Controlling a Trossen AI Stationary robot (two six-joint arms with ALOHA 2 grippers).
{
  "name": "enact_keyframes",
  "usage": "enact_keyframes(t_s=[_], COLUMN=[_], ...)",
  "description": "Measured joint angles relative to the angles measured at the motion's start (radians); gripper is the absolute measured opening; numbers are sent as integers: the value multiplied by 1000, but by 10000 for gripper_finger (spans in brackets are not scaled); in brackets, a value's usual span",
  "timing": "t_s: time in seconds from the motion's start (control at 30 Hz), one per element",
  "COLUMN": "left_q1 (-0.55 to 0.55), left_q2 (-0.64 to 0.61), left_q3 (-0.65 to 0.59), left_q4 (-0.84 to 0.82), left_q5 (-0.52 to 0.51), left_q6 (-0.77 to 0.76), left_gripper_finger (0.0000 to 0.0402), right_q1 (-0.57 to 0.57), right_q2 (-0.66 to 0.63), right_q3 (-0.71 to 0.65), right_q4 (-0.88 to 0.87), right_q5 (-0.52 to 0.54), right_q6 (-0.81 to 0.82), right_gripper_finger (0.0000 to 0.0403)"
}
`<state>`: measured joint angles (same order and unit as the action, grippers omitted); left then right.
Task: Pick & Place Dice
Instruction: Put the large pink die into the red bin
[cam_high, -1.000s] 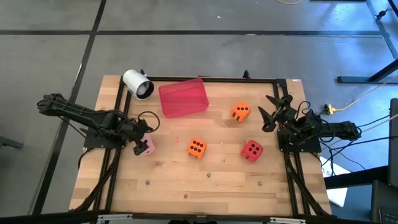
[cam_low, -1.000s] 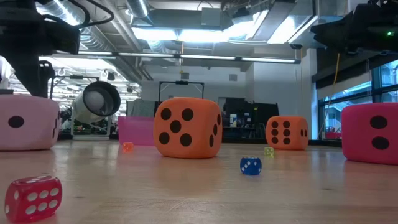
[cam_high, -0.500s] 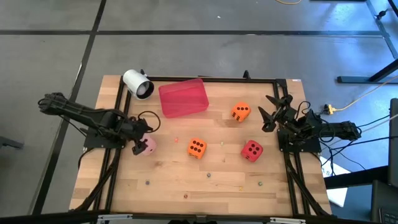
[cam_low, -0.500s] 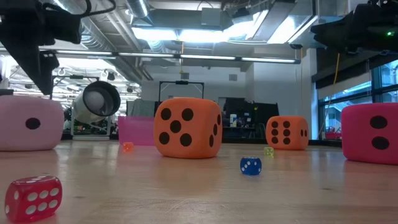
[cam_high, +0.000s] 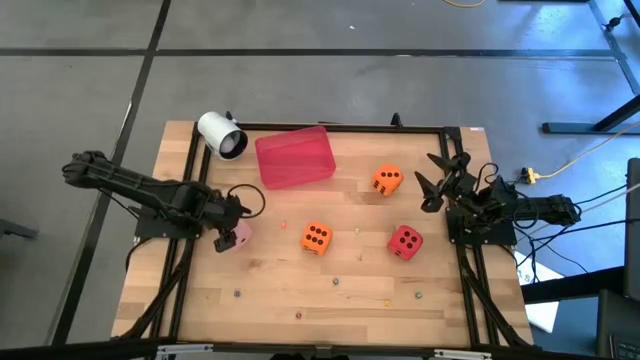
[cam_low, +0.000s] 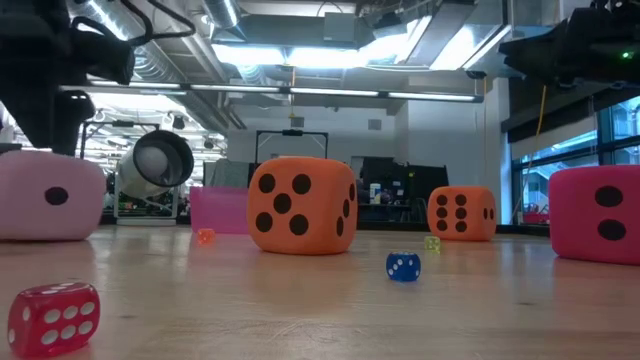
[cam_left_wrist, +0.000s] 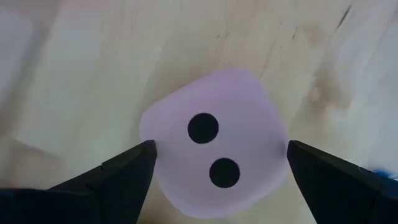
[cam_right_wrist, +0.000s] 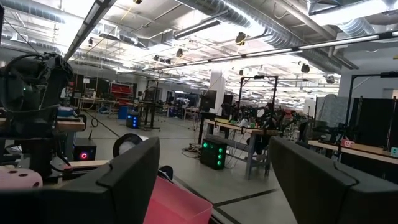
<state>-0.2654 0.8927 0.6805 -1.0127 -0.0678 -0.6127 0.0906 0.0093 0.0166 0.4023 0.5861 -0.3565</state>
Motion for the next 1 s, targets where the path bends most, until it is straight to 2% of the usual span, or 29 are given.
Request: enact_keyframes(t_s=[0.1, 0.17, 0.27, 0.4, 0.5, 0.67, 0.77, 1.0], left_q1=[-15, -20, -26, -47, -56, -46, -46, -46], left_q2=[0, 0, 0, -1, 7, 16, 25, 96], left_q3=[31, 61, 102, 111, 102, 93, 93, 92], left_q4=[-17, -39, -51, -59, -75, -104, -95, -87], left_q5=[-67, -73, -32, 101, 103, -30, -13, 32], left_q6=[121, 173, 258, 589, 771, 876, 948, 943], left_gripper_finger=[361, 361, 361, 361, 361, 361, 361, 361], right_q1=[0, 0, 0, 0, 0, 0, 0, 0], right_q2=[0, 0, 0, 0, 0, 0, 0, 0], right_q3=[0, 0, 0, 0, 0, 0, 0, 0], right_q4=[0, 0, 0, 0, 0, 0, 0, 0], right_q5=[0, 0, 0, 0, 0, 0, 0, 0], right_q6=[0, 1, 1, -3, -3, 4, 5, 5], right_gripper_finger=[304, 304, 304, 304, 304, 304, 304, 304])
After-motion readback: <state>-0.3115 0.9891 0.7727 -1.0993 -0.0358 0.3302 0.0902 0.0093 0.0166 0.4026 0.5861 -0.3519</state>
